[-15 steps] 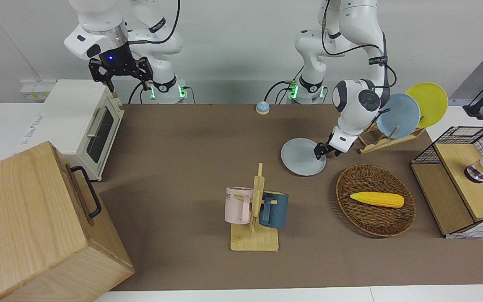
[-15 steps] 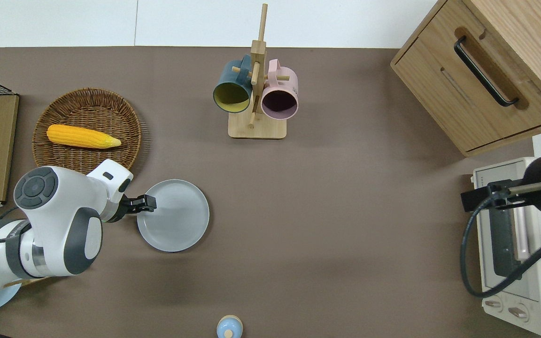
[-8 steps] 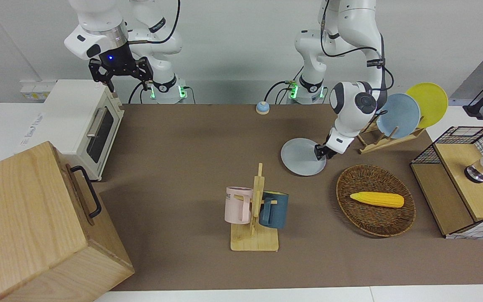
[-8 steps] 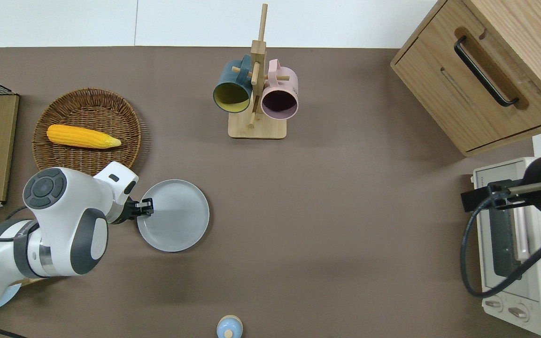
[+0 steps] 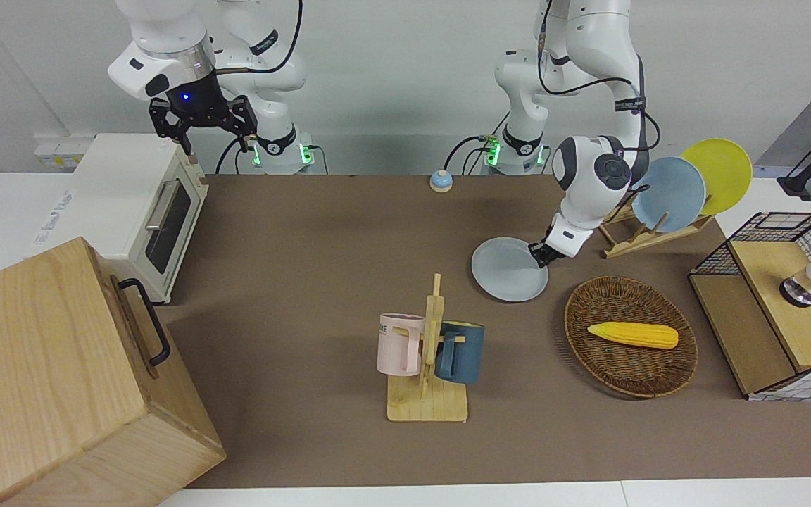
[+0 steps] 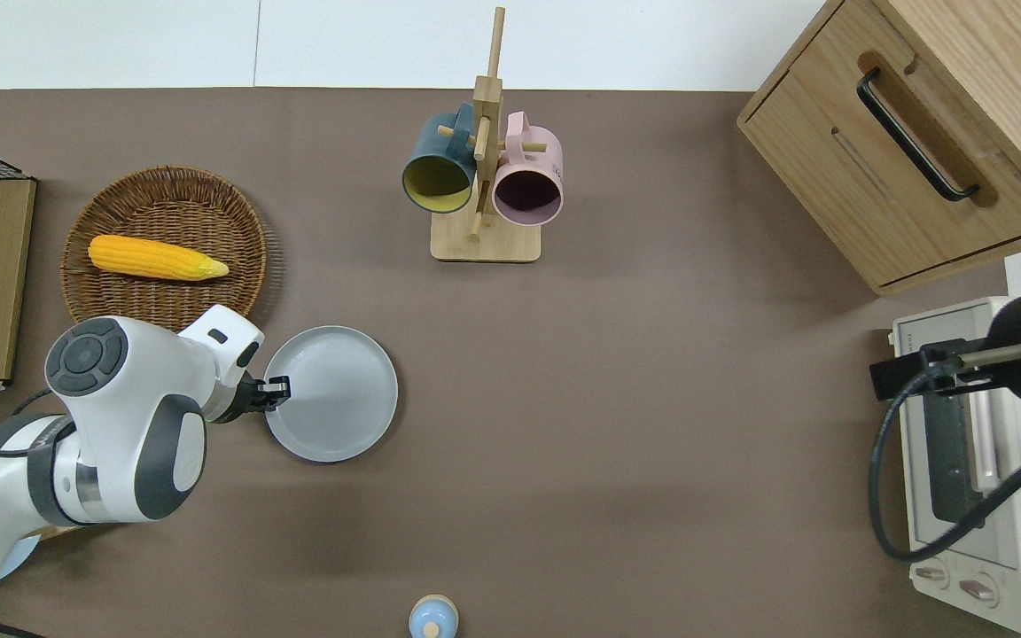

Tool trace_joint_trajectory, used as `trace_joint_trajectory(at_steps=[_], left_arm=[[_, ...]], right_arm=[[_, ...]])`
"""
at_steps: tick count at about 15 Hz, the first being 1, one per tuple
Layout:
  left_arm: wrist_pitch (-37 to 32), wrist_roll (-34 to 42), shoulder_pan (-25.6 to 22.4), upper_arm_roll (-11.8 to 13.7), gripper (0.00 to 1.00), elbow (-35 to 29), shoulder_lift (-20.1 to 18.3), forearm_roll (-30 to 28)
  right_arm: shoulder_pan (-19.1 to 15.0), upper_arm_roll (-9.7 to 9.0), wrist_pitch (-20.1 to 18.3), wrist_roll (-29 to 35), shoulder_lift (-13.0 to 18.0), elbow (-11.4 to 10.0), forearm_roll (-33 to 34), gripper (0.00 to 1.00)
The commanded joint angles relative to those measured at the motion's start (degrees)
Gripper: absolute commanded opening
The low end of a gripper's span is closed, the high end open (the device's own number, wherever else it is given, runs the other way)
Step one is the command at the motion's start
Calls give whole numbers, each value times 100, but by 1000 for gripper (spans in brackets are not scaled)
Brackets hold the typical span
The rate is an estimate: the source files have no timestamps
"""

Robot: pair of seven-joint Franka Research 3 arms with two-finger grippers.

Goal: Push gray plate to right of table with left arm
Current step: 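Push the gray plate with the left gripper away from the basket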

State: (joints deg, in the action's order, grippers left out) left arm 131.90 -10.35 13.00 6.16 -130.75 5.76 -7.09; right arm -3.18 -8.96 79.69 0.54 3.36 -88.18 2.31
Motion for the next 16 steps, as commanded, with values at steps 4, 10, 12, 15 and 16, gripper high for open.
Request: trace_joint_trajectory(at_steps=[4, 10, 12, 15, 16], left_arm=[[143, -317, 36, -579, 0, -74, 30, -477], [538, -1117, 36, -1537, 0, -21, 179, -829], [810, -1354, 45, -1810, 0, -21, 276, -952], [1205, -1943, 45, -2267, 0, 84, 495, -952], [1276, -2031, 45, -2381, 0, 154, 557, -952]], right_arm=[[-7, 0, -24, -46, 59, -24, -12, 996], [-7, 0, -24, -46, 59, -24, -12, 996], [-7, 0, -24, -46, 59, -24, -12, 996], [-7, 0, -24, -46, 59, -24, -12, 996], [-7, 0, -24, -46, 59, -24, -3, 996]])
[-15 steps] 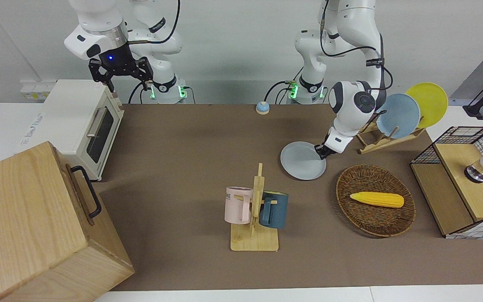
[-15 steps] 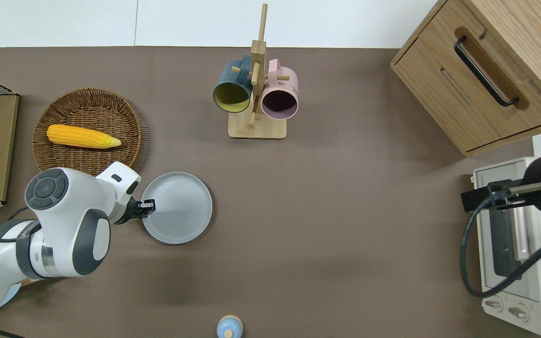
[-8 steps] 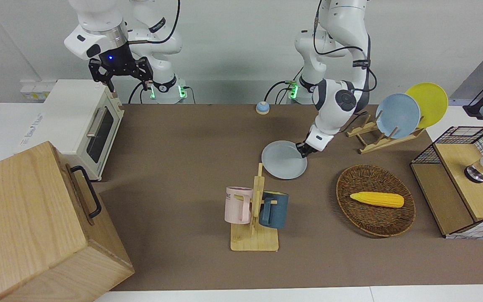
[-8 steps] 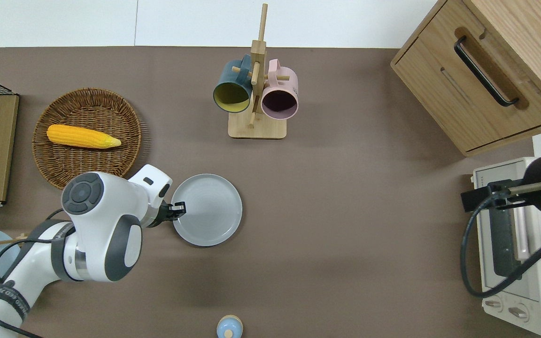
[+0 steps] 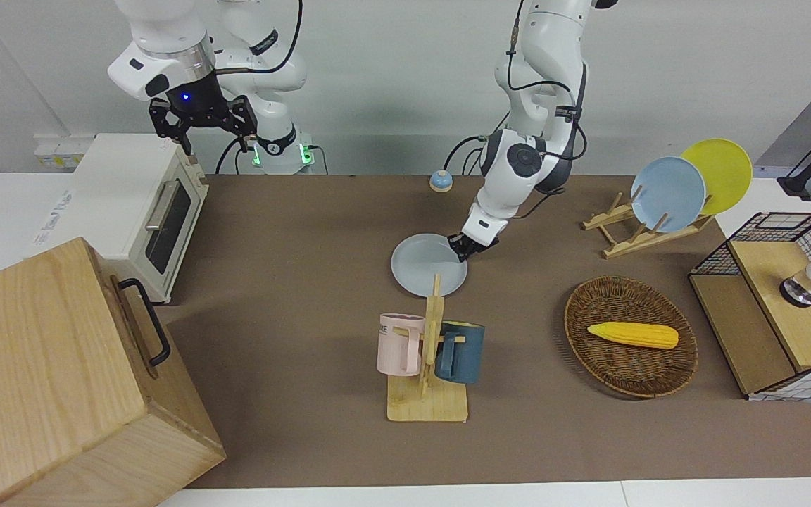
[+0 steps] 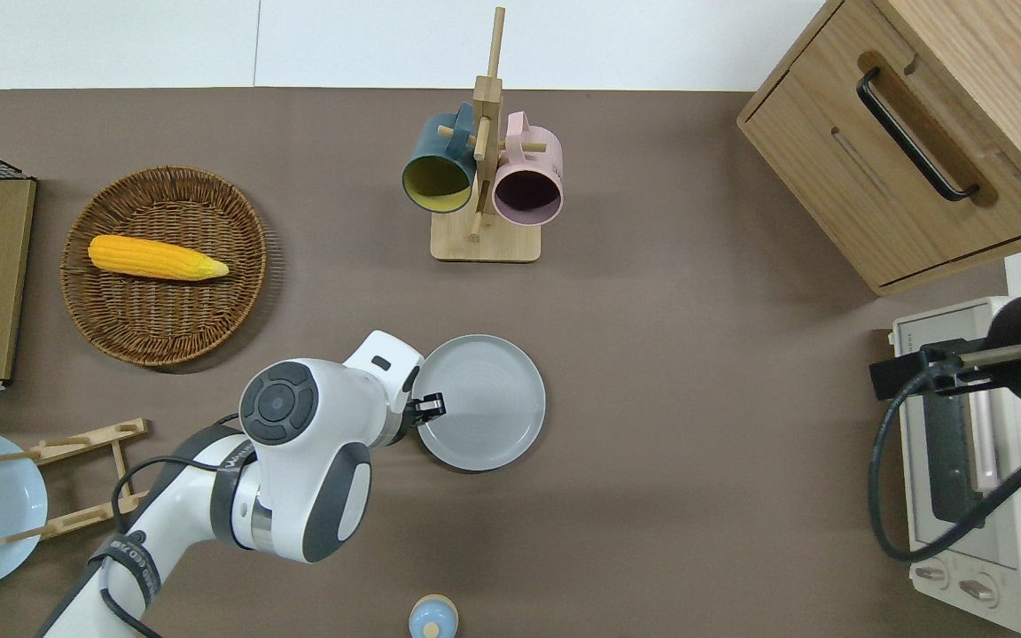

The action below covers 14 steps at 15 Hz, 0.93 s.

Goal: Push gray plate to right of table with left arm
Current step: 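Push the gray plate with the left gripper away from the basket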

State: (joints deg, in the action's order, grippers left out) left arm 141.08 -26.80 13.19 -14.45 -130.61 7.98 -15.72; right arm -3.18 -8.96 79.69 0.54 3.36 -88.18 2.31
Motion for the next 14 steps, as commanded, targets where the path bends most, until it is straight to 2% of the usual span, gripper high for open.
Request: trace_joint_trajectory(at_steps=[1, 3, 8, 10, 14], left_arm=[[368, -431, 26, -417, 0, 219, 379, -98], [377, -772, 174, -567, 0, 456, 476, -90], [595, -1450, 859, -567, 0, 852, 713, -90], [912, -1486, 983, -611, 0, 888, 862, -90], [922, -1731, 1115, -629, 0, 1168, 1065, -81]], right_arm=[[-7, 0, -32, -46, 59, -24, -11, 996], [-7, 0, -24, -46, 59, -24, -12, 996], [-7, 0, -24, -46, 59, -24, -12, 996], [-7, 0, -24, -46, 59, -24, -12, 996], [-7, 0, -24, -46, 59, -24, -12, 996]])
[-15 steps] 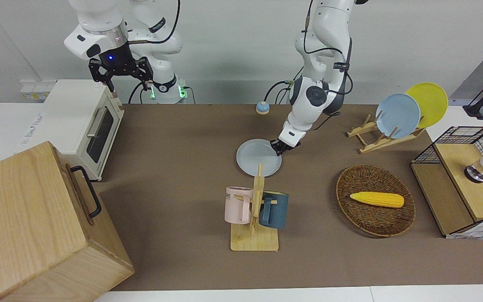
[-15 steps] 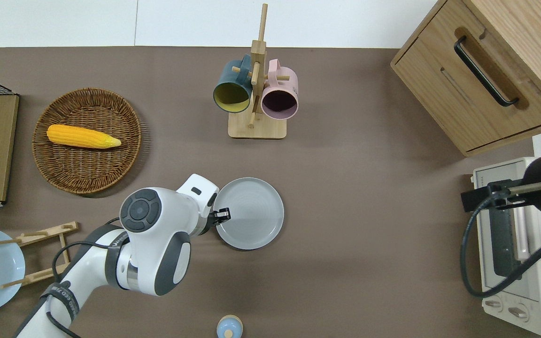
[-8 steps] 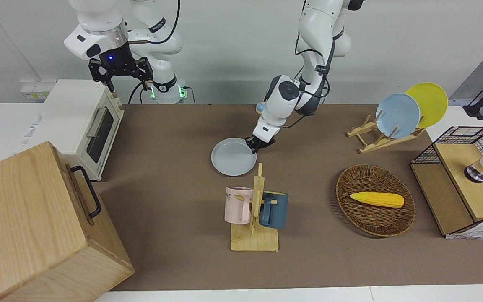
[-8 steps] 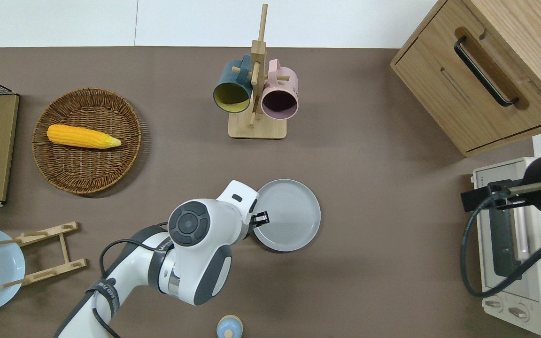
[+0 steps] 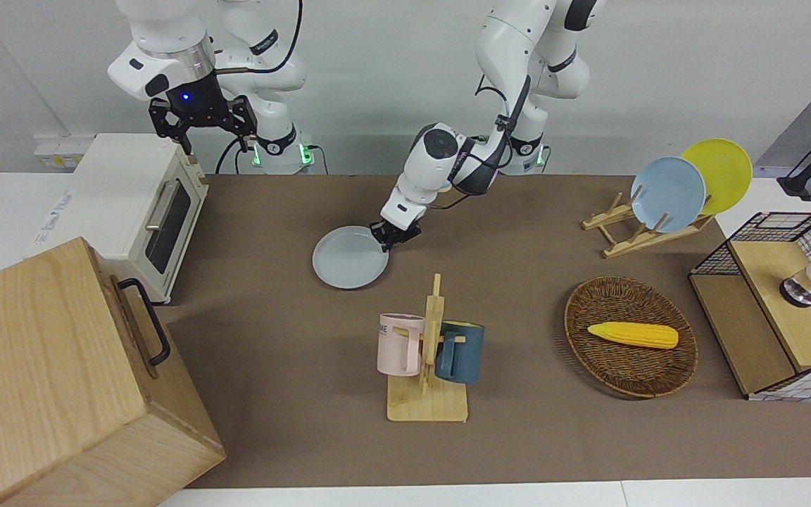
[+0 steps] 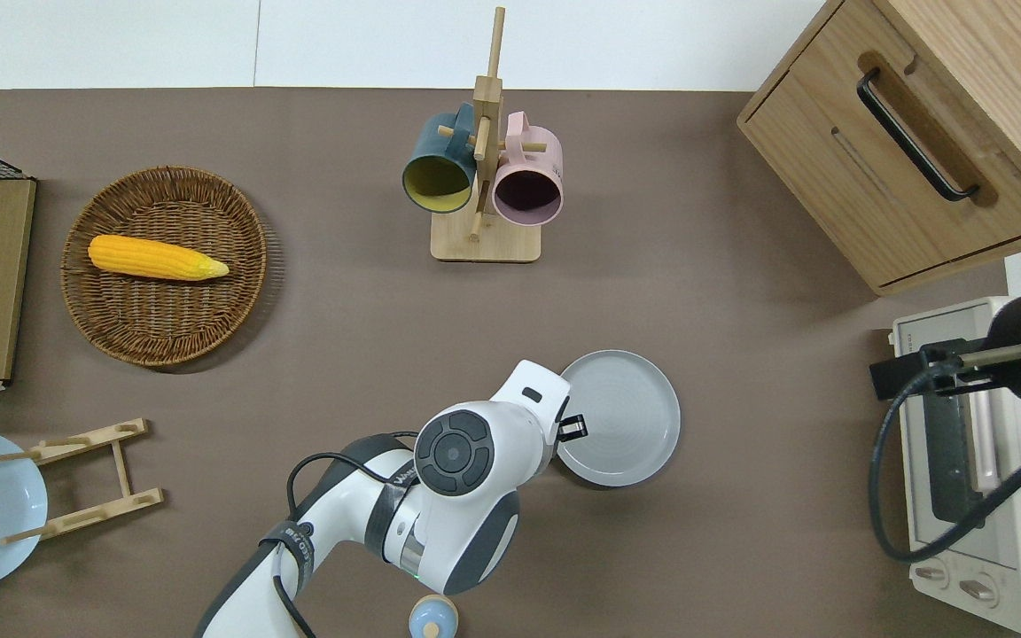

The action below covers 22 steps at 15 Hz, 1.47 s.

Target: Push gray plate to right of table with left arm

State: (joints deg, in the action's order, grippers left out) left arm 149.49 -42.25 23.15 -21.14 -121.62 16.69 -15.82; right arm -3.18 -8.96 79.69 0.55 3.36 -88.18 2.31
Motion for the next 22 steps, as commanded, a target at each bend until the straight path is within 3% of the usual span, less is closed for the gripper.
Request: trace_joint_trajectory(at_steps=[1, 2, 3, 4, 9, 13, 22], left_arm=[[81, -205, 146, 32, 49, 288, 220, -62], [81, -196, 146, 40, 373, 288, 220, -62], [81, -188, 146, 40, 809, 288, 220, -27], [72, -179, 154, 40, 987, 288, 220, 8], [-173, -135, 32, 119, 993, 262, 37, 289], [-1077, 40, -345, 198, 993, 262, -323, 983], [-3161, 2544, -2437, 207, 995, 271, -1677, 1098]], right_arm=[[-7, 0, -24, -46, 59, -24, -12, 996], [-7, 0, -24, -46, 59, -24, -12, 996], [-7, 0, -24, -46, 59, -24, -12, 996], [-7, 0, -24, -46, 59, -24, -12, 996], [-7, 0, -24, -46, 59, -24, -12, 996], [-7, 0, -24, -46, 59, -24, -12, 996], [-7, 0, -24, -46, 59, -24, -3, 996]])
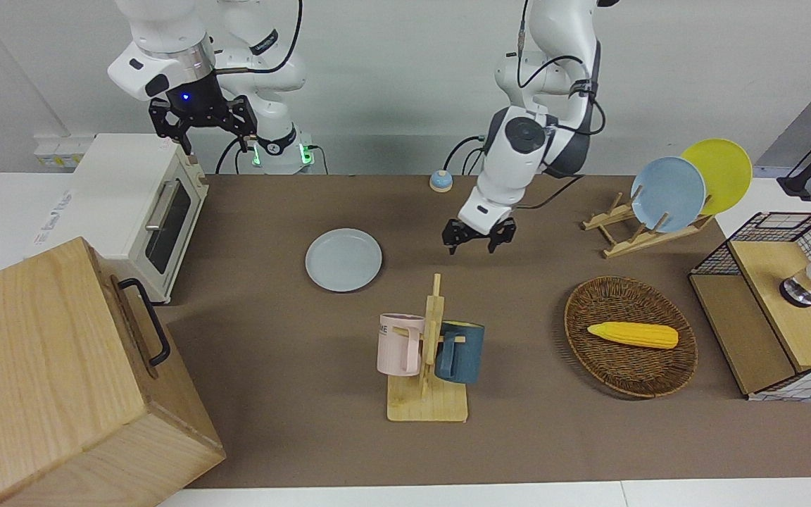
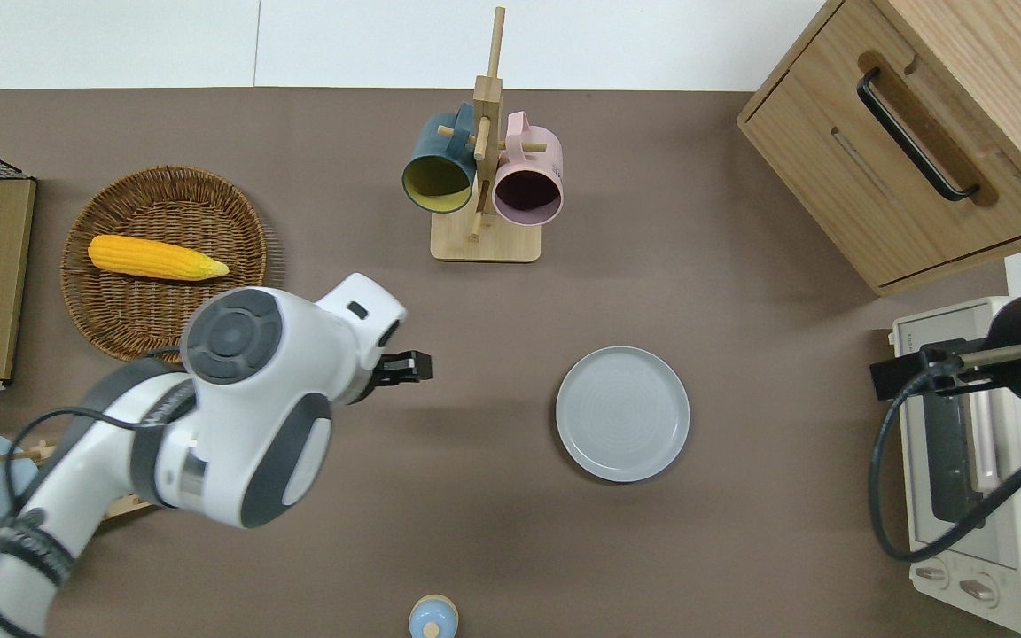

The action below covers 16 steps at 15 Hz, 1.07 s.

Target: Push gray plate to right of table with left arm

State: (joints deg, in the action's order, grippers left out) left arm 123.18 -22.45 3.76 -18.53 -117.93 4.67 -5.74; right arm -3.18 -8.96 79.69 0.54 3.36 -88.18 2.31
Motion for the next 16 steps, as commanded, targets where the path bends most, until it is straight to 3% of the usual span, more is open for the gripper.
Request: trace_joint_trajectory(at_steps=[1, 7, 9, 16], left_arm=[[-679, 775, -681, -54, 993, -81, -598, 90], [-1961, 1365, -1272, 112, 993, 769, -1029, 90], [-2393, 1480, -1290, 314, 993, 1121, -1056, 90], [-3036, 1489, -1316, 473, 993, 1483, -1425, 90]], right_arm=[[-7, 0, -24, -46, 59, -24, -11, 996], [-7, 0, -32, -46, 59, -24, -12, 996], [-7, 0, -24, -46, 59, -24, -12, 996], [-7, 0, -24, -46, 59, -24, -12, 996]])
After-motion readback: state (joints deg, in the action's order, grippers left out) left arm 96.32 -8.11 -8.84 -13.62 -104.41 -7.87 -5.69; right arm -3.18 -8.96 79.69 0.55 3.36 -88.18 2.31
